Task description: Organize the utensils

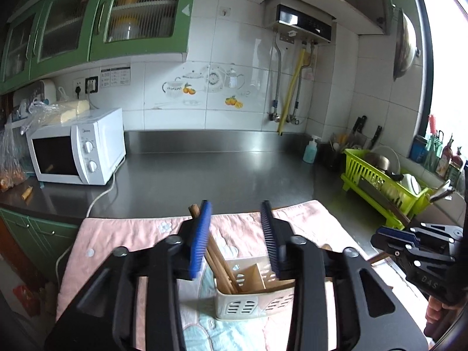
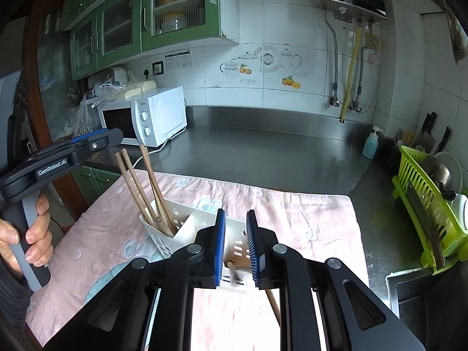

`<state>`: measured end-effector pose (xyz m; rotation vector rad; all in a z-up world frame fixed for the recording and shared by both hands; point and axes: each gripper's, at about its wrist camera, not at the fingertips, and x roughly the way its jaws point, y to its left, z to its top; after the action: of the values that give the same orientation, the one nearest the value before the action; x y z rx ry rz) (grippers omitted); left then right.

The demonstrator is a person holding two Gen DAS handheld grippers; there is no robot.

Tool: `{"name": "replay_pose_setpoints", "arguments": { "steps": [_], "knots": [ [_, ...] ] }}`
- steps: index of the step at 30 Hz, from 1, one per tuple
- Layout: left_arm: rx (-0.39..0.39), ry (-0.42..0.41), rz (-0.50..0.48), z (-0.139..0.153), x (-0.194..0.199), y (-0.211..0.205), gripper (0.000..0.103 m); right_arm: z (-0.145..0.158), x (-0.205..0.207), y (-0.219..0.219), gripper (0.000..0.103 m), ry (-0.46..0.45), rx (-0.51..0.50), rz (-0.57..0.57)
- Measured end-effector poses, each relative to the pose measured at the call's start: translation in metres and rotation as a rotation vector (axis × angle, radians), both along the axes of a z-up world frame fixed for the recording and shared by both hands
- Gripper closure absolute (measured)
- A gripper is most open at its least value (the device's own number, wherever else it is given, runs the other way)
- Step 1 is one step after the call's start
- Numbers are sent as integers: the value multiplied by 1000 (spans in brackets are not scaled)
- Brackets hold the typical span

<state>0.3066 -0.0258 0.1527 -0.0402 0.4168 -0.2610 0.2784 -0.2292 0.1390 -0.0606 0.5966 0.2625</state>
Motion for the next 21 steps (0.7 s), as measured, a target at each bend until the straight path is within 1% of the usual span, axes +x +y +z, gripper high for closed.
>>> {"name": "replay_pose_setpoints", "arguments": {
  "steps": [2,3,5,7,8,10,11,13,14,18,19,21],
  "knots": [
    [3,-5,3,0,-7,1,58,2,-4,-1,76,-14,1,-6],
    [1,-10,10,1,-11,3,50,4,-7,-1,74,-21,-2,-10],
    [0,-22,16,2,-23,6,46,8,-15,-3,74,-35,4,-15],
    [6,-34,20,2,-36,9,34,11,-25,-6,72,-44,12,-16],
    [12,-41,25,1,-44,10,31,11,-32,-7,69,-53,15,-19],
    [34,-57,36,-1,-60,11,19,10,-47,-10,62,-67,13,-21],
    [43,-65,39,-4,-69,12,16,8,-54,-10,60,-72,7,-26],
    [48,-71,36,-8,-86,14,6,1,-70,-9,55,-80,0,-28],
    [50,-72,36,-11,-94,15,5,-3,-78,-8,51,-81,-1,-27],
    [78,-73,51,-24,-123,19,5,-23,-110,-5,43,-89,-7,-39],
    [77,-71,53,-28,-130,20,5,-30,-118,-5,38,-85,2,-41],
    [75,-68,50,-35,-140,23,5,-41,-130,-5,35,-77,17,-51]
  ]
}}
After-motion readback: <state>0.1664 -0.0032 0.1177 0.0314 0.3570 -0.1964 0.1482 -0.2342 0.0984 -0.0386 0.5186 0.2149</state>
